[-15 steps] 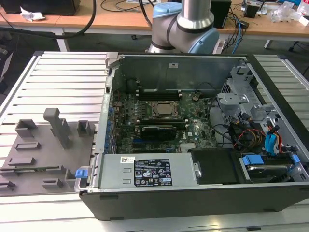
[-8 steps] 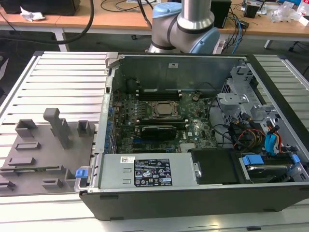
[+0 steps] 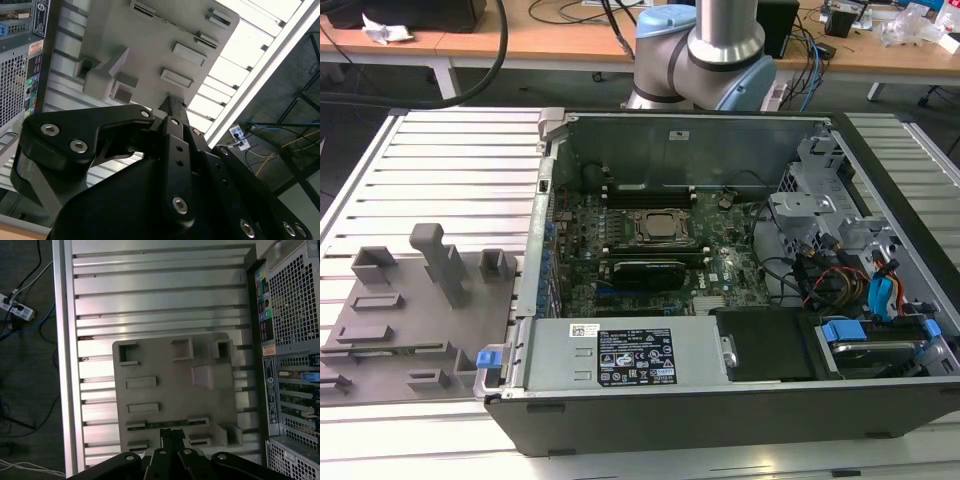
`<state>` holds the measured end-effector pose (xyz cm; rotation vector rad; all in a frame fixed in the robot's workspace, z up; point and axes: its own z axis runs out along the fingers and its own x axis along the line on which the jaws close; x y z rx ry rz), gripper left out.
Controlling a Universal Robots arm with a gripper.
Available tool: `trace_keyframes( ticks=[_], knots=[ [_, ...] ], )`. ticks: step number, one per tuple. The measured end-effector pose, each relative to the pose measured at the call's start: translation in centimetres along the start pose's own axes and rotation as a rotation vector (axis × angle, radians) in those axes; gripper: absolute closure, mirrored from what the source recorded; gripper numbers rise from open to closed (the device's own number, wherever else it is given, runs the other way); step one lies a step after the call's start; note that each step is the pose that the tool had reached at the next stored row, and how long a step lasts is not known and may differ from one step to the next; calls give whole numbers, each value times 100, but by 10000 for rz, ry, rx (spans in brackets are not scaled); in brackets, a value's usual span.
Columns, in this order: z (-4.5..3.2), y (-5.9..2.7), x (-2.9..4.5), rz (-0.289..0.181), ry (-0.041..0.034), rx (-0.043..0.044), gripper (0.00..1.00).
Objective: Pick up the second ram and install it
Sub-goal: 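Reach for the second ram, then pick up the second ram and move it above second insertion slot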
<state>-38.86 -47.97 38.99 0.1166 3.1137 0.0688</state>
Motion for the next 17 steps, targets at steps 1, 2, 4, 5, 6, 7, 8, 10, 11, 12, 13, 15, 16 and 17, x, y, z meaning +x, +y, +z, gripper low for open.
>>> trace_keyframes(
  ticks=[1, 2, 4, 5, 6, 7, 8, 10, 11, 12, 13, 15, 16, 17],
  knots=[
    [0, -1, 0, 0, -1, -1, 89],
    [0, -1, 0, 1, -1, 0, 89],
    [0, -2, 0, 0, -1, 0, 89],
    [0, -3, 0, 1, -1, -1, 89],
    [0, -3, 0, 0, 0, 0, 89],
    [0, -3, 0, 0, -1, 0, 89],
    [0, -4, 0, 0, -1, 0, 89],
    [0, -4, 0, 0, 0, 0, 89],
    [0, -5, -1, -29, 0, -1, 89],
    [-1, -5, 0, -329, 15, -7, 89],
    [-1, -5, 0, -647, 29, -15, 89],
    [0, -5, 0, -972, 44, -23, 89],
    [0, -5, 0, -1181, 53, -27, 89],
    [0, -5, 0, -1291, 58, -30, 89]
  ],
)
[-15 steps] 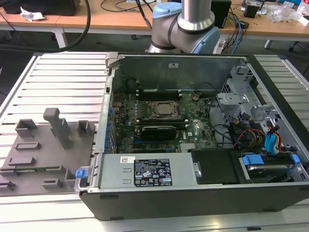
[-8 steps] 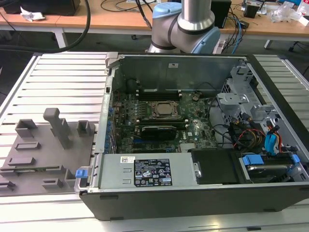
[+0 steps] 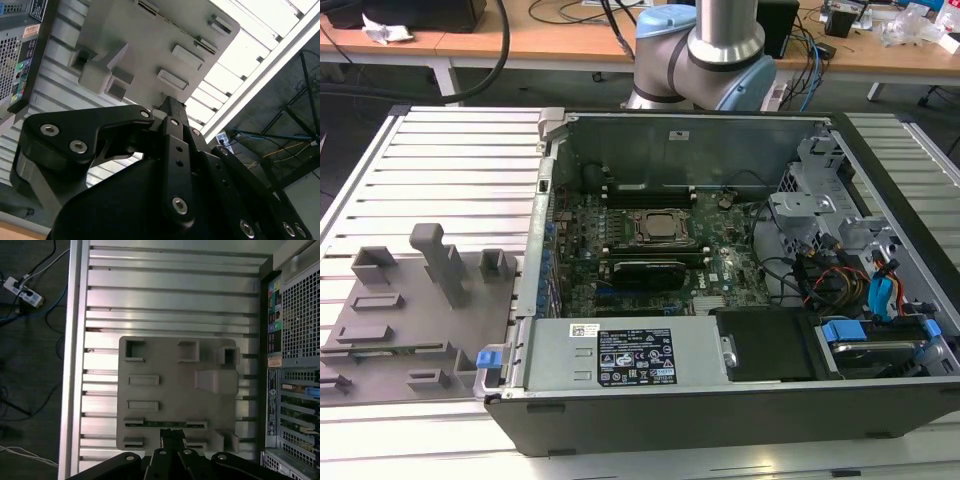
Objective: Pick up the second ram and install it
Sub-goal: 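Pick up the second ram and move it above second insertion slot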
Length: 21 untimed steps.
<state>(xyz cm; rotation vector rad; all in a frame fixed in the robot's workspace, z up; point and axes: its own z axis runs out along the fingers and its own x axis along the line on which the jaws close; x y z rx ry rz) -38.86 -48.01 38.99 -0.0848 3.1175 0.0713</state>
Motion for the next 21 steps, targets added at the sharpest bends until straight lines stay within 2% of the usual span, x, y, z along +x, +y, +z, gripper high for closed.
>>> trace_keyframes(
  ticks=[3, 6, 9, 14, 20, 21],
  knots=[
    [0, 0, 0, -526, 24, -12, 89],
    [0, 0, 0, -1481, 67, -35, 89],
    [0, 0, 0, -1814, 82, -42, 89],
    [0, 0, 0, -2688, 121, -63, 89],
    [0, 0, 0, -3400, 153, -79, 89],
    [0, 0, 0, -3698, 167, -86, 89]
  ],
)
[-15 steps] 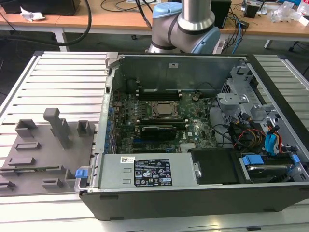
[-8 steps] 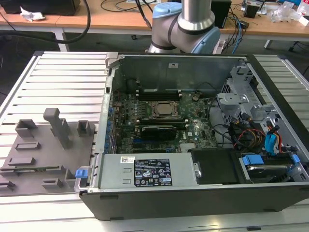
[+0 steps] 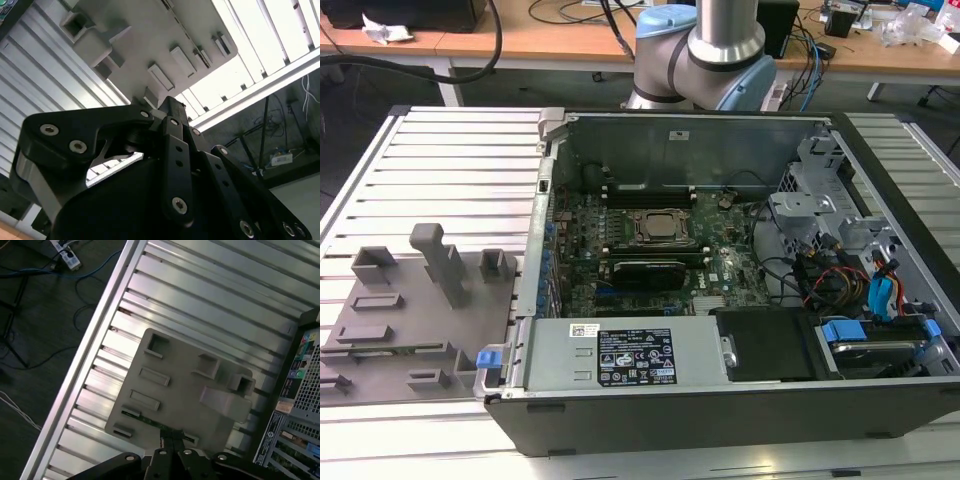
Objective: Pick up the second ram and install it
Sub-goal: 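Pick up the second ram and move it above second insertion slot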
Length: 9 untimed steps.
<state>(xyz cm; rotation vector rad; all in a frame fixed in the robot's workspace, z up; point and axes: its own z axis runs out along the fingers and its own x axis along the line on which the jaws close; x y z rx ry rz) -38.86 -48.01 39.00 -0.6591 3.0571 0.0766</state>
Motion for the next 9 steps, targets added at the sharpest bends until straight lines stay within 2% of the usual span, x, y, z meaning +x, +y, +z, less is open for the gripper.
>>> trace_keyframes(
  ticks=[5, 9],
  knots=[
    [0, 0, 0, -851, 38, -20, 89],
    [0, 0, 0, -1293, 58, -30, 89]
  ],
)
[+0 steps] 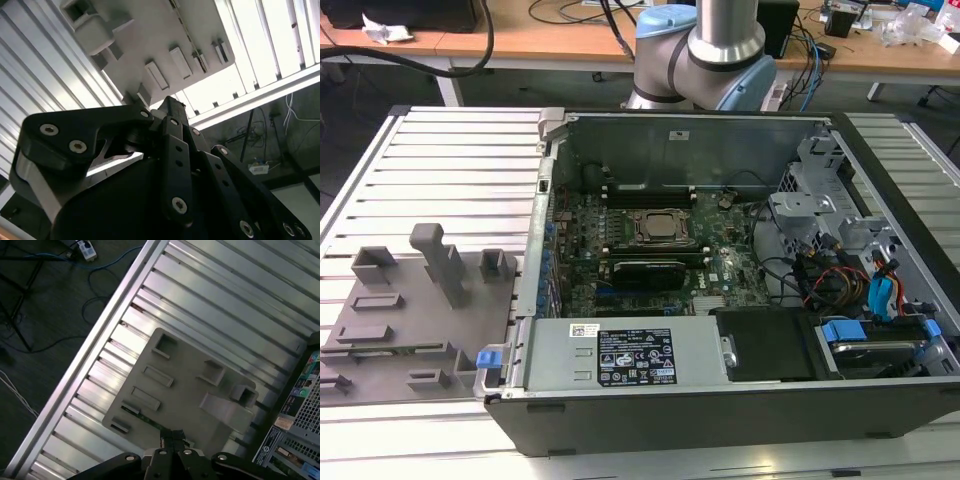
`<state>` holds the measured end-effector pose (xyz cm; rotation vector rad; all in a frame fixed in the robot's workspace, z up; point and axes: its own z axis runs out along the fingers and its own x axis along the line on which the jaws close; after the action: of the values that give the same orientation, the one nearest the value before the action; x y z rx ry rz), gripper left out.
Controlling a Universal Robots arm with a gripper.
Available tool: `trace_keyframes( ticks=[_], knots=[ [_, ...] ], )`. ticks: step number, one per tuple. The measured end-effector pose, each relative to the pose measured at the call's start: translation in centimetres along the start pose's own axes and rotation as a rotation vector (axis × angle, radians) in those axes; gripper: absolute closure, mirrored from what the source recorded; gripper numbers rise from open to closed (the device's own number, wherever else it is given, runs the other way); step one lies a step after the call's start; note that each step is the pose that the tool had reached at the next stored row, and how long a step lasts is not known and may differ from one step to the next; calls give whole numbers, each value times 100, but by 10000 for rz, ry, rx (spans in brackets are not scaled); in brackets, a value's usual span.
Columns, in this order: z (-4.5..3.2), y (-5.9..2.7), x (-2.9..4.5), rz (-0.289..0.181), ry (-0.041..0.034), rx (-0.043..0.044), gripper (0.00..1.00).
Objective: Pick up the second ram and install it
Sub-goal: 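Pick up the second ram and move it above second insertion slot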
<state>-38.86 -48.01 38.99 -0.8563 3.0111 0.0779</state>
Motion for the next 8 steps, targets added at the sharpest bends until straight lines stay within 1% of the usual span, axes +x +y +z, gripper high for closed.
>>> trace_keyframes(
  ticks=[4, 6, 8],
  knots=[
    [0, 0, 0, -439, 20, -11, 89],
    [0, 0, 0, -808, 37, -19, 89],
    [0, 0, 0, -1009, 46, -24, 89]
  ],
)
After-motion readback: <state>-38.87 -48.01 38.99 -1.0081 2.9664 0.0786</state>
